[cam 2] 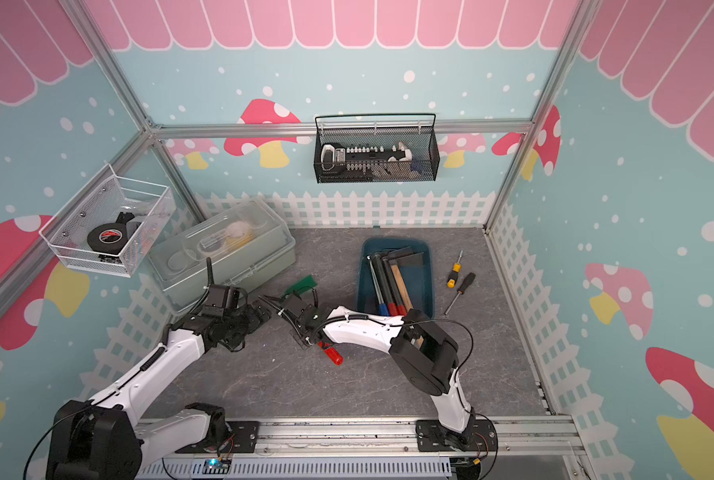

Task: Put the small hoe into the storage box
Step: Pick up the hoe from the center of the board.

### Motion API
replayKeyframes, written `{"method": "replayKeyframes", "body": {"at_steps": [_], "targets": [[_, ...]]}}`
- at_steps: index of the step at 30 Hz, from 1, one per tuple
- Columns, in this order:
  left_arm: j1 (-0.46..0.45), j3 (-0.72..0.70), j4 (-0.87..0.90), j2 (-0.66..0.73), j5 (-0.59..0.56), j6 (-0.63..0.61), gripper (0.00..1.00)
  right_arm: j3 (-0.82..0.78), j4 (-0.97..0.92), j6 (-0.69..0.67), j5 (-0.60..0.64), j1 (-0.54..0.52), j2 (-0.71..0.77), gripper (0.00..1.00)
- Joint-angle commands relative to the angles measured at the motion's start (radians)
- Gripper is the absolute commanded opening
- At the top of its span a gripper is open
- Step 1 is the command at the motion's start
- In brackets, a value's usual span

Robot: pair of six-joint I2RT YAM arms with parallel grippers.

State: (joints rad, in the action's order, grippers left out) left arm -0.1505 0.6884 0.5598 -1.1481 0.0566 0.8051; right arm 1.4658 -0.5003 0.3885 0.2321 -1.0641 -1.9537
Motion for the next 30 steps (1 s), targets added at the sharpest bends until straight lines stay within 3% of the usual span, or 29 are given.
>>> {"method": "replayKeyframes", "body": {"at_steps": [1, 30], "targets": [[0.01, -0.009, -0.003, -0.002, 0.005, 0.014, 0.99, 0.015, 0.0, -0.013, 0.046, 0.008, 0.07, 0.06], [0.009, -0.01, -0.012, -0.008, 0.023, 0.022, 0.99, 0.062, -0.074, -0.077, 0.135, 0.016, 0.218, 0.04]]}}
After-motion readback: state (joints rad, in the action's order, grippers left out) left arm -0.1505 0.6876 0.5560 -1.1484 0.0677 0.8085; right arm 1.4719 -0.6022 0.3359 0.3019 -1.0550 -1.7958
